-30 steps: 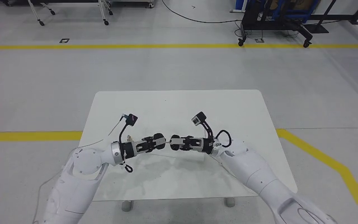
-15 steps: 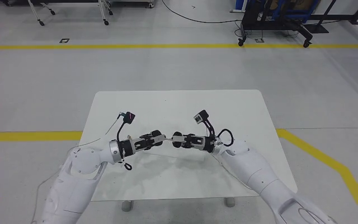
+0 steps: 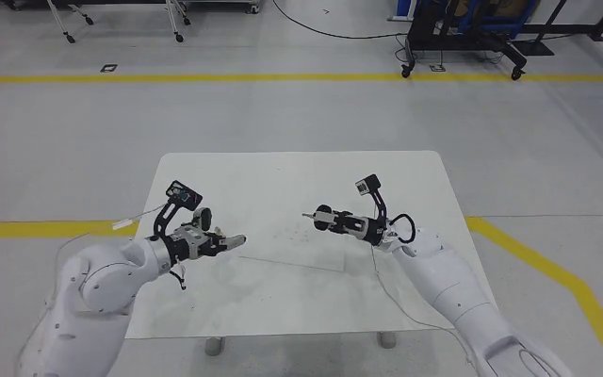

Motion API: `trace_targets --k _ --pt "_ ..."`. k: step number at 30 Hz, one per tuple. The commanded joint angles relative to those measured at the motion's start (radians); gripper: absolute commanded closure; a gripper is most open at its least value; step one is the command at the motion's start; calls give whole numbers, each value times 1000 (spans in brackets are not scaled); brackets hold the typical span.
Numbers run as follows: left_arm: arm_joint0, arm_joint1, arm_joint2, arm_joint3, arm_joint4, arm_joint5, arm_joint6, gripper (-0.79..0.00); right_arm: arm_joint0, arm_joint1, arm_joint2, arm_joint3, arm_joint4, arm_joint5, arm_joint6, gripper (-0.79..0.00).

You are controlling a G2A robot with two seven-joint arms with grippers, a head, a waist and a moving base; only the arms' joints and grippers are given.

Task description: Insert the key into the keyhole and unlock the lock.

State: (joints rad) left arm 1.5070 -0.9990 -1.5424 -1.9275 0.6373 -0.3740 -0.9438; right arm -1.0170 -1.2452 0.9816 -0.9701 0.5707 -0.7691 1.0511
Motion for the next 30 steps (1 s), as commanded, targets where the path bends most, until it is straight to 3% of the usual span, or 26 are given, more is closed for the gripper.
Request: trace_targets --k 1,6,12,14,18,19,20,23,30 --pt "16 1 8 15 99 43 -1 -785 0 0 0 0 0 0 0 0" --pt "1 -3 91 79 261 154 -15 -785 0 0 0 0 0 0 0 0" --pt "-47 -13 159 162 306 231 -7 -785 0 0 0 0 0 0 0 0" --pt "-62 -16 171 181 299 249 -2 -730 0 0 0 0 0 0 0 0" --pt "-94 -22 201 224 319 277 18 -496 0 0 0 0 0 0 0 0" --pt "-102 -25 210 233 315 289 30 -394 0 0 0 0 0 0 0 0" --pt "-111 -27 220 243 327 299 38 -366 0 0 0 0 0 0 0 0" --pt "-135 -34 249 270 343 328 57 -311 0 0 0 0 0 0 0 0" --pt "-166 -43 283 299 365 353 69 -289 0 0 0 0 0 0 0 0"
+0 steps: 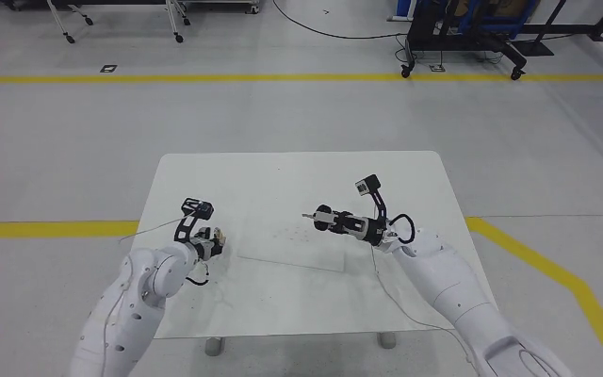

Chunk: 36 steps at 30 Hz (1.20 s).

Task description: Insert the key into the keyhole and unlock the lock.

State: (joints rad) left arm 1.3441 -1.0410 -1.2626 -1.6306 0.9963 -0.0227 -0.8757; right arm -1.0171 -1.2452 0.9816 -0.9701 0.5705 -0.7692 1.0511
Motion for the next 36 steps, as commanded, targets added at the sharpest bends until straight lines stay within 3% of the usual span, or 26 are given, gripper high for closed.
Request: trace_targets --k 1,8,10,18,27,33,36 --pt "-5 -2 7 4 8 4 3 -286 0 0 0 0 0 0 0 0" --pt "-13 -6 17 10 36 18 36 -129 0 0 0 0 0 0 0 0" --pt "-12 -7 19 11 44 19 43 -12 0 0 0 0 0 0 0 0" --pt "-6 -8 9 1 21 -16 47 0 0 0 0 0 0 0 0 0" --pt "35 -8 -167 -30 -479 -106 84 0 0 0 0 0 0 0 0 0" --pt "57 -4 -253 2 -790 -201 28 0 0 0 0 0 0 0 0 0" --pt "58 -2 -266 13 -863 -224 -8 0 0 0 0 0 0 0 0 0"
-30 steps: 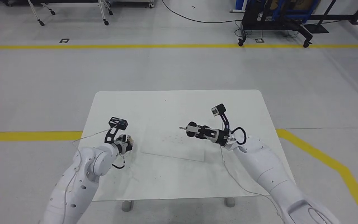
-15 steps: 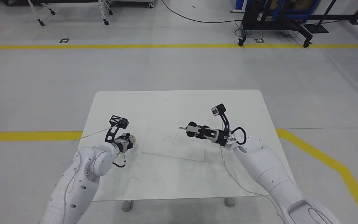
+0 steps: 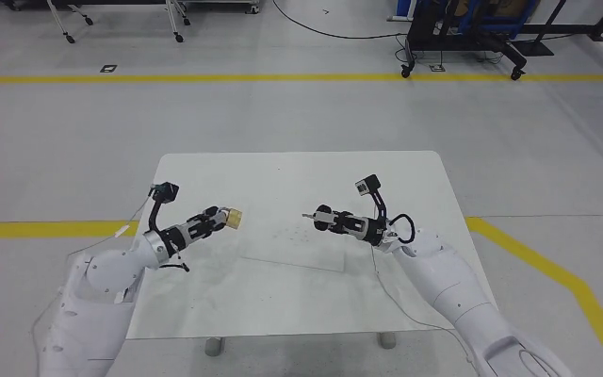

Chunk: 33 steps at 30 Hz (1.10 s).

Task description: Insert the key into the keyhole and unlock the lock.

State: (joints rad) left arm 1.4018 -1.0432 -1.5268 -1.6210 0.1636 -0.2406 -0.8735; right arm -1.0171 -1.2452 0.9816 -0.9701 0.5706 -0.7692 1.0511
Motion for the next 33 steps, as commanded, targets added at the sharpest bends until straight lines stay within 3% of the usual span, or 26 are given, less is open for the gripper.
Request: trace_targets --k 1,9,14,20,29,33 --pt "0 1 -4 6 -50 -13 -18 0 0 0 0 0 0 0 0 0" --pt "1 4 -5 12 -148 -52 -50 0 0 0 0 0 0 0 0 0" --pt "20 7 -6 -30 -91 -101 0 0 -13 0 -1 -26 -34 42 -53 0" --pt "47 6 -8 -47 -161 -156 48 0 -25 -3 6 -46 -27 69 -106 0" --pt "52 8 -1 -51 -181 -138 14 0 -26 -3 7 -46 -31 73 -115 0" --pt "65 -1 45 -98 -121 -134 127 0 -35 -12 -10 -76 -74 126 -219 0"
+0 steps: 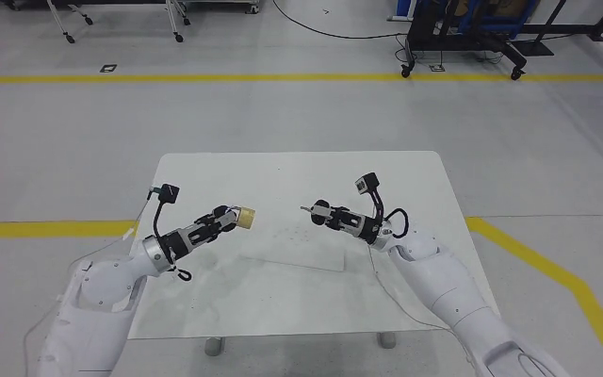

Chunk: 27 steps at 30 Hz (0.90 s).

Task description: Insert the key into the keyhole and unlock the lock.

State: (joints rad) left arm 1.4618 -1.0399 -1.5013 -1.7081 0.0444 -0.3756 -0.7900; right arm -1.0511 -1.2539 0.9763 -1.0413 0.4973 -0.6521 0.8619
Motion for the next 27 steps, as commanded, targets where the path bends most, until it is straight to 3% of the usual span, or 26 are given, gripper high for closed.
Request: trace_targets --k 1,6,13,27 --pt "7 -7 33 -16 -4 0 67 0 -1 -7 -9 -6 2 12 -56 0" --pt "11 -18 96 -36 33 -25 164 0 9 -37 -41 27 46 -8 -181 0" --pt "21 -24 137 -57 49 -76 215 0 40 -76 -65 105 151 -76 -230 0" --pt "13 -31 185 -43 74 -126 252 0 105 -161 -153 196 335 -64 -122 0"
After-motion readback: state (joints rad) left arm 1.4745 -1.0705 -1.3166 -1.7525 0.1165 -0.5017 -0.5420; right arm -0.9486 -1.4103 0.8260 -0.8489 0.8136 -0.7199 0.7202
